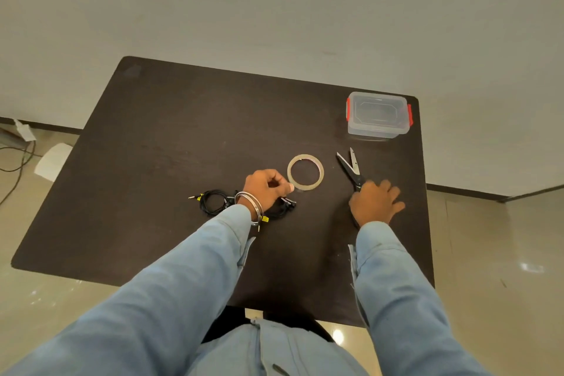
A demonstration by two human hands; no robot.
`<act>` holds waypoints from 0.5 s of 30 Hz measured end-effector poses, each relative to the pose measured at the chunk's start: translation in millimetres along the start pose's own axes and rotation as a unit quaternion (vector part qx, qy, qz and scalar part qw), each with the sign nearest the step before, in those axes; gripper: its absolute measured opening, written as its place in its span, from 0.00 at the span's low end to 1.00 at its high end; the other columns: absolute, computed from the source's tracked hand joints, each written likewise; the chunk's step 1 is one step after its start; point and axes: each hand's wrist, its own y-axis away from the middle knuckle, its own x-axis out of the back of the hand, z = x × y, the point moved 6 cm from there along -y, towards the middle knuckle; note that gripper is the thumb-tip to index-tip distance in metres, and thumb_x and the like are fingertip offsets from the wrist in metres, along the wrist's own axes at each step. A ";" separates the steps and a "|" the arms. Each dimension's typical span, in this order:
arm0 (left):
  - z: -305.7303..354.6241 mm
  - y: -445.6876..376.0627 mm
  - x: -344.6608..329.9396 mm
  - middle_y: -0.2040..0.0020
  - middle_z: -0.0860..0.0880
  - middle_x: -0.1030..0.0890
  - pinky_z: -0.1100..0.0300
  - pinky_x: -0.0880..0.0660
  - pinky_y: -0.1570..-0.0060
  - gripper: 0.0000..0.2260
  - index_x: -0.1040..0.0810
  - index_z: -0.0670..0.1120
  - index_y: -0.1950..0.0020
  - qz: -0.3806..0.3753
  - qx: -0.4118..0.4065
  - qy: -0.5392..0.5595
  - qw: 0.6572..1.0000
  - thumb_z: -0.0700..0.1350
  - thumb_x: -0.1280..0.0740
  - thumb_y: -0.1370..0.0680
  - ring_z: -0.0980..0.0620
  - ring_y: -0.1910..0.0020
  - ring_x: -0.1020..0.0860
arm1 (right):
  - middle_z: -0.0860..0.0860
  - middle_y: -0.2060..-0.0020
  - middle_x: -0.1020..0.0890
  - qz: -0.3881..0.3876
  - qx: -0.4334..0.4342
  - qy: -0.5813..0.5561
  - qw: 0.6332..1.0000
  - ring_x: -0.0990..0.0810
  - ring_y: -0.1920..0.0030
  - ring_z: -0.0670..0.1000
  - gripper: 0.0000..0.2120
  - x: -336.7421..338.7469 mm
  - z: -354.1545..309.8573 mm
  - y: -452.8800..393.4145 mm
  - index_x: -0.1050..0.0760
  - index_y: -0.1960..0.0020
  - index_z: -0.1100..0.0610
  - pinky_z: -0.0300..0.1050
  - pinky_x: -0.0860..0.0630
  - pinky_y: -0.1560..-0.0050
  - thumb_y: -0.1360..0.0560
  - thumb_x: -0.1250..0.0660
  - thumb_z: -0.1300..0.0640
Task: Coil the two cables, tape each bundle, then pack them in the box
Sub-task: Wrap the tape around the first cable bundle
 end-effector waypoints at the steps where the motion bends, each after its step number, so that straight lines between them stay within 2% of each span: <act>1: -0.8 1.3 1.6 0.63 0.48 0.17 0.57 0.22 0.53 0.05 0.20 0.46 0.61 0.008 0.002 0.028 1.000 0.45 0.26 0.29 0.52 0.61 0.19 | 0.57 0.38 0.25 -0.002 0.055 -0.086 0.995 0.30 0.35 0.59 0.14 4.5 -12.1 2.4 0.24 0.40 0.57 0.59 0.35 0.36 0.23 0.34 0.53; 2: -1.4 3.0 3.2 0.63 0.48 0.16 0.57 0.22 0.55 0.05 0.20 0.45 0.62 0.012 0.001 0.060 0.998 0.45 0.26 0.29 0.52 0.62 0.19 | 0.55 0.41 0.22 -0.038 0.098 -0.209 0.972 0.26 0.39 0.55 0.14 5.7 -25.5 6.3 0.23 0.40 0.57 0.54 0.31 0.37 0.24 0.33 0.54; 4: -1.3 7.7 5.7 0.63 0.46 0.16 0.56 0.22 0.59 0.05 0.21 0.46 0.63 0.003 -0.004 0.110 0.994 0.43 0.27 0.28 0.52 0.64 0.19 | 0.54 0.45 0.18 -0.148 0.131 -0.444 0.874 0.21 0.46 0.51 0.14 8.4 -54.2 26.2 0.22 0.41 0.57 0.48 0.25 0.41 0.25 0.30 0.57; 5: -1.2 9.5 7.8 0.62 0.45 0.16 0.57 0.23 0.62 0.06 0.21 0.48 0.64 -0.004 -0.012 0.122 0.992 0.43 0.28 0.28 0.52 0.65 0.19 | 0.55 0.46 0.18 -0.192 0.141 -0.509 0.827 0.20 0.46 0.51 0.14 8.8 -68.6 36.9 0.22 0.41 0.57 0.47 0.24 0.43 0.26 0.30 0.58; 7: -1.3 13.8 17.0 0.65 0.47 0.18 0.60 0.25 0.65 0.08 0.22 0.50 0.64 -0.001 -0.026 0.129 0.991 0.41 0.29 0.27 0.52 0.67 0.21 | 0.54 0.46 0.17 -0.252 0.179 -0.546 0.779 0.19 0.45 0.51 0.16 4.7 -96.0 54.8 0.23 0.39 0.57 0.46 0.22 0.45 0.27 0.29 0.59; 10: -4.9 20.5 37.9 0.67 0.46 0.21 0.58 0.25 0.66 0.08 0.22 0.50 0.63 0.026 -0.032 0.127 0.991 0.39 0.30 0.26 0.49 0.68 0.22 | 0.54 0.51 0.16 -0.274 0.202 -0.553 0.760 0.17 0.50 0.50 0.18 -5.6 -124.9 71.1 0.24 0.40 0.58 0.43 0.19 0.52 0.29 0.27 0.61; 12: -11.2 24.3 53.2 0.66 0.45 0.21 0.58 0.26 0.66 0.08 0.23 0.50 0.63 0.046 -0.022 0.107 0.993 0.40 0.30 0.26 0.49 0.67 0.22 | 0.56 0.55 0.16 -0.251 0.186 -0.571 0.759 0.16 0.55 0.52 0.14 -11.0 -135.2 74.6 0.22 0.45 0.58 0.42 0.20 0.57 0.29 0.27 0.63; 15: -23.5 27.1 76.3 0.64 0.46 0.20 0.59 0.25 0.65 0.07 0.22 0.50 0.63 0.057 -0.005 0.090 0.994 0.42 0.29 0.27 0.51 0.67 0.22 | 0.56 0.61 0.16 -0.244 0.173 -0.572 0.764 0.17 0.63 0.52 0.08 -20.6 -150.3 80.1 0.20 0.50 0.58 0.41 0.20 0.61 0.28 0.29 0.66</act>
